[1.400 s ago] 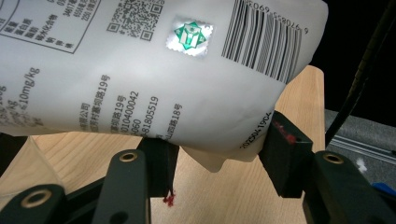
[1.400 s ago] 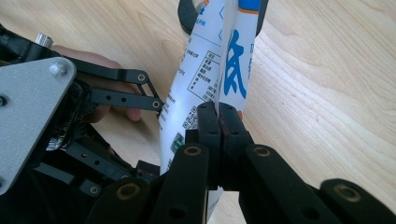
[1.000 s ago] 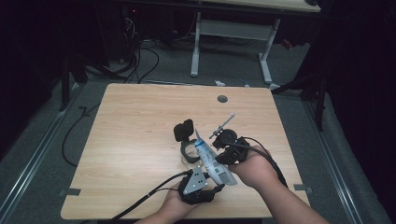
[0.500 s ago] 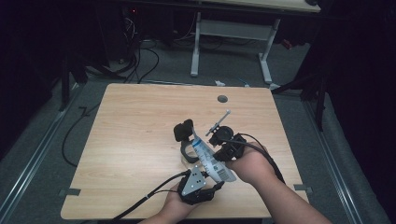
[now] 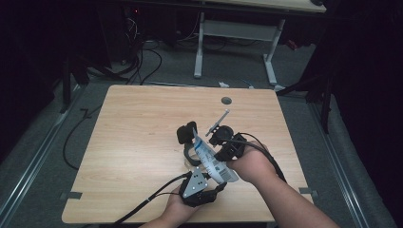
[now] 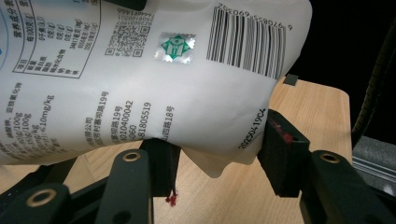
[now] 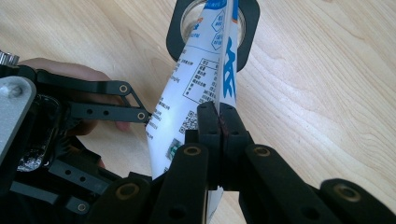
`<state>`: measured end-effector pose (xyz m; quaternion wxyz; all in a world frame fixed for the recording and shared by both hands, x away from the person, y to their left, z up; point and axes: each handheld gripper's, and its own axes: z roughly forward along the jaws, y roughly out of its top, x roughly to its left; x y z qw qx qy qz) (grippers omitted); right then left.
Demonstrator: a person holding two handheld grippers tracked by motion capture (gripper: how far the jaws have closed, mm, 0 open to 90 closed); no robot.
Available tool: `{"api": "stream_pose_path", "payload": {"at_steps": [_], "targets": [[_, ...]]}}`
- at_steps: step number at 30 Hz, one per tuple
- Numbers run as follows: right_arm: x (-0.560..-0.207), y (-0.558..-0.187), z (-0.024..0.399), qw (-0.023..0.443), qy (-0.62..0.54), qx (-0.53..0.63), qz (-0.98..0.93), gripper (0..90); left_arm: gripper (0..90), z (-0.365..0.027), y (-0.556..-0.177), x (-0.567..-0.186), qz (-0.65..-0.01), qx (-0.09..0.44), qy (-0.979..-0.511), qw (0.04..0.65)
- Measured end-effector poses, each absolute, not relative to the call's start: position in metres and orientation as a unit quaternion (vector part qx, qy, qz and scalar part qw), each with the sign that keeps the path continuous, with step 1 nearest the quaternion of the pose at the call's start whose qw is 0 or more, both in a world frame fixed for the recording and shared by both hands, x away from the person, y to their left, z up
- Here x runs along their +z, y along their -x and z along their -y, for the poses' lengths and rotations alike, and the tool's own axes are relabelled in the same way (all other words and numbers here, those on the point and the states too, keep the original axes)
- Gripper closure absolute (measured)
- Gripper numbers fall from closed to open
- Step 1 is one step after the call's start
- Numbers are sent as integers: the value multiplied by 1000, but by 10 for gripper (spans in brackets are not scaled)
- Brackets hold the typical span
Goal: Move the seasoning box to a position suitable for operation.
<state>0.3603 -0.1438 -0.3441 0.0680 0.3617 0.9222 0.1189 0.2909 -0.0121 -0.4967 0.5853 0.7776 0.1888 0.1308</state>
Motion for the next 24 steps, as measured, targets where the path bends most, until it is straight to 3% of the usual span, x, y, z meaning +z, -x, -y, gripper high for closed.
{"api": "stream_pose_path", "payload": {"at_steps": [24], "targets": [[-342,-366,144,63,-362,119,-922,896,531,15,-294,-492,-191,128,-775,589]]}}
